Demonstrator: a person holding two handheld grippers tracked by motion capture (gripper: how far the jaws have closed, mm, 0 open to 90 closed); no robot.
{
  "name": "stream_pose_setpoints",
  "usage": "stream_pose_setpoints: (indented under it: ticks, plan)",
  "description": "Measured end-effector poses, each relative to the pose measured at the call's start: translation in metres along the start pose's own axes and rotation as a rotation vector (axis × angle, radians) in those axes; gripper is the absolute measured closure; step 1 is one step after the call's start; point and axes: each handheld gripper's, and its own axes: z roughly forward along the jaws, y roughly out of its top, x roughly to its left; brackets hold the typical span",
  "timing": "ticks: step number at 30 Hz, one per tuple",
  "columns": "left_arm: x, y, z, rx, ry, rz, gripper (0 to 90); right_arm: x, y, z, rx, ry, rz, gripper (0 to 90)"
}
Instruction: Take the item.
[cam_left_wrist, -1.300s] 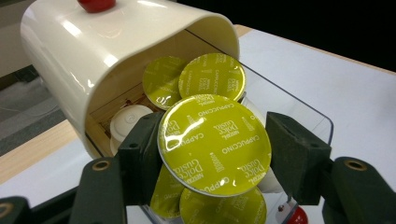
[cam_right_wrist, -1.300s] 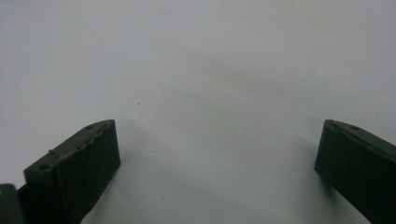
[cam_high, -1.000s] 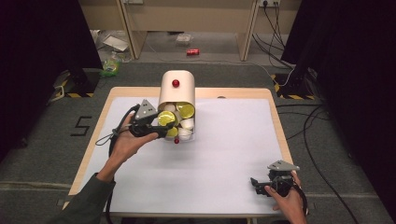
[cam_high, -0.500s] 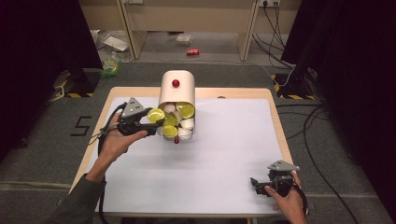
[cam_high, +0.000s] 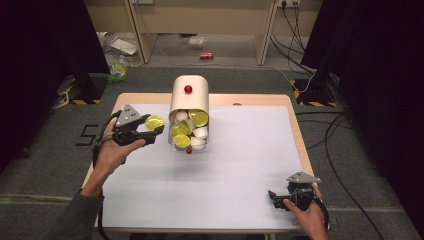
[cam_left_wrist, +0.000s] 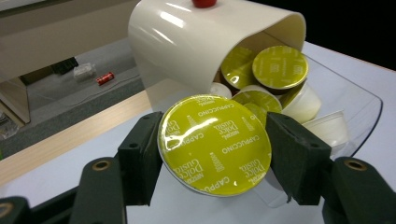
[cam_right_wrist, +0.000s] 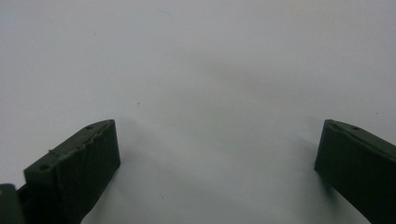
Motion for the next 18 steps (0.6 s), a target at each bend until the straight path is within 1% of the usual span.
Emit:
stream_pose_setpoints:
  ticks: [1, 5, 7, 10, 16, 17, 18]
  plan:
    - [0.003, -0.003, 0.0, 0.002, 0.005, -0.008, 38.4, 0.0, 0.0, 0.0, 0.0, 0.0, 0.0, 0.3]
    - [0.007, -0.008, -0.001, 0.004, 0.012, -0.019, 38.4, 0.0, 0.0, 0.0, 0.0, 0.0, 0.0, 0.3]
    - [0.008, -0.009, -0.001, 0.005, 0.016, -0.018, 38.4, 0.0, 0.0, 0.0, -0.001, 0.0, 0.001, 0.3]
    - [0.011, -0.013, -0.002, 0.004, 0.02, -0.028, 38.4, 0.0, 0.0, 0.0, 0.0, 0.0, 0.0, 0.3]
    - [0.016, -0.022, 0.0, 0.011, 0.028, -0.048, 38.4, 0.0, 0.0, 0.0, 0.001, 0.0, -0.003, 0.3]
    - [0.019, -0.027, 0.001, 0.015, 0.033, -0.053, 38.4, 0.0, 0.0, 0.0, 0.003, 0.0, 0.002, 0.3]
    - [0.019, -0.027, 0.001, 0.015, 0.033, -0.053, 38.4, 0.0, 0.0, 0.0, 0.003, 0.0, 0.002, 0.3]
